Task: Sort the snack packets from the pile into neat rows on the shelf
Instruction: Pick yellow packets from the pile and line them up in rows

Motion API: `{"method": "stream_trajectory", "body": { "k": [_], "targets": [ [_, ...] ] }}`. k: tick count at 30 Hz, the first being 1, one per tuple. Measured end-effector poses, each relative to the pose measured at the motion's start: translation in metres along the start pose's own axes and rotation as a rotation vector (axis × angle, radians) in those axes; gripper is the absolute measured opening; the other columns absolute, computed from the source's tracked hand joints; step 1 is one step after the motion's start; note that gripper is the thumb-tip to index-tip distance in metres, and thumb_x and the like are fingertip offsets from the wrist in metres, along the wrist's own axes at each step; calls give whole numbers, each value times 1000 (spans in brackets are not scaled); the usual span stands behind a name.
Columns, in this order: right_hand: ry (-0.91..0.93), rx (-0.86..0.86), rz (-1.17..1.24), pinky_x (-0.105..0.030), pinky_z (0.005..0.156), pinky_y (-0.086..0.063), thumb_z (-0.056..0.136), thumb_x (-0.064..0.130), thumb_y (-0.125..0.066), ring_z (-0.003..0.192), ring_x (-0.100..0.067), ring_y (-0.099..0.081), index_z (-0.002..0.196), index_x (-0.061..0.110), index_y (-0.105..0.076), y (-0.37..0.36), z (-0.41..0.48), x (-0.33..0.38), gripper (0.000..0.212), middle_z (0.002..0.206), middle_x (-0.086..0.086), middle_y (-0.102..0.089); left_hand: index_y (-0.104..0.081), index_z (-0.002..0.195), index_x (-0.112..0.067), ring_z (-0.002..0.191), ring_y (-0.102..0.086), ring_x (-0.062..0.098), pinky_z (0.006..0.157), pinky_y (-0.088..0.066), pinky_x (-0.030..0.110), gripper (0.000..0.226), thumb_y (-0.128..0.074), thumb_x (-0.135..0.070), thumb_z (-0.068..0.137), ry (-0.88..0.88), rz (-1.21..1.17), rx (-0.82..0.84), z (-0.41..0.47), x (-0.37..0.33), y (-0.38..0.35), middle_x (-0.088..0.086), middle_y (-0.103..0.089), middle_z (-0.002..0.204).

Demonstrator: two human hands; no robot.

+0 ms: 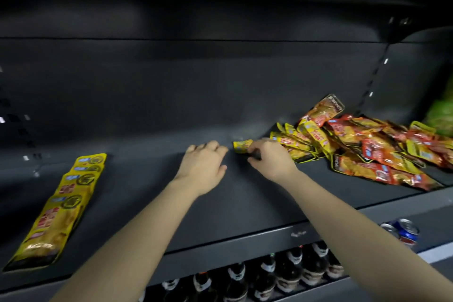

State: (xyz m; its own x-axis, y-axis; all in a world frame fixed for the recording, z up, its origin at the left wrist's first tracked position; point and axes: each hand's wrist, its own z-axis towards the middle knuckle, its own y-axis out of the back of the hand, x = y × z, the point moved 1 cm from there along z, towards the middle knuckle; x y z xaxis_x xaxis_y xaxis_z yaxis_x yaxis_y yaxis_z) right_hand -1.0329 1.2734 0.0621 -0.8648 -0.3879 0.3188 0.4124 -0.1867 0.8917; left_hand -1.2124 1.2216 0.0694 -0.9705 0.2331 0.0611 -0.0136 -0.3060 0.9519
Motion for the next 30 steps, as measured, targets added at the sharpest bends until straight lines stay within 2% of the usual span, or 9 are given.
{"method": "stream_trajectory", "body": {
  "k": [5,9,12,17,25,30],
  "targets": [
    [-51,-54,-74,-38,84,-51,84,25,-66,105,-30,-57,101,17,-70,24,7,-66,19,108,-7,-65,-47,131,-19,125,-46,25,102,-32,40,42,-51,-38,93,17,30,101,45,-56,-13,4,-42,139],
    [-38,-159,-107,-32,77,-45,87,27,-65,99,-28,-57,99,13,-68,38,18,-99,19,101,-6,-61,-50,128,-21,121,-47,25,100,-34,39,40,-54,-37,91,94,-41,96,72,-83,-17,2,-47,129],
    [-22,-166,-103,-33,71,-49,85,37,-67,98,-25,-56,101,15,-65,43,26,-113,27,100,-3,-59,-52,123,-20,119,-48,26,99,-34,39,35,-52,-34,92,159,-45,80,85,-94,-19,2,-48,128],
    [68,-162,-100,-27,65,-36,82,42,-69,99,-22,-55,99,17,-61,36,29,-118,31,99,0,-58,-52,124,-22,118,-47,23,99,-31,37,35,-48,-39,94,168,34,8,87,-97,-34,0,-49,128],
    [172,-175,57,-29,62,-41,83,37,-68,87,-20,-57,87,18,-59,20,15,-107,21,91,3,-59,-35,146,-31,129,-44,19,104,-29,35,49,-44,-41,98,197,-71,47,83,-76,-48,-7,-47,142],
    [181,-201,149,-31,62,-43,89,35,-62,79,-18,-56,85,18,-62,18,15,-109,18,85,4,-58,-53,131,-28,124,-43,21,98,-32,34,35,-42,-35,98,183,58,22,85,-76,-47,-3,-51,134]
  ]
}}
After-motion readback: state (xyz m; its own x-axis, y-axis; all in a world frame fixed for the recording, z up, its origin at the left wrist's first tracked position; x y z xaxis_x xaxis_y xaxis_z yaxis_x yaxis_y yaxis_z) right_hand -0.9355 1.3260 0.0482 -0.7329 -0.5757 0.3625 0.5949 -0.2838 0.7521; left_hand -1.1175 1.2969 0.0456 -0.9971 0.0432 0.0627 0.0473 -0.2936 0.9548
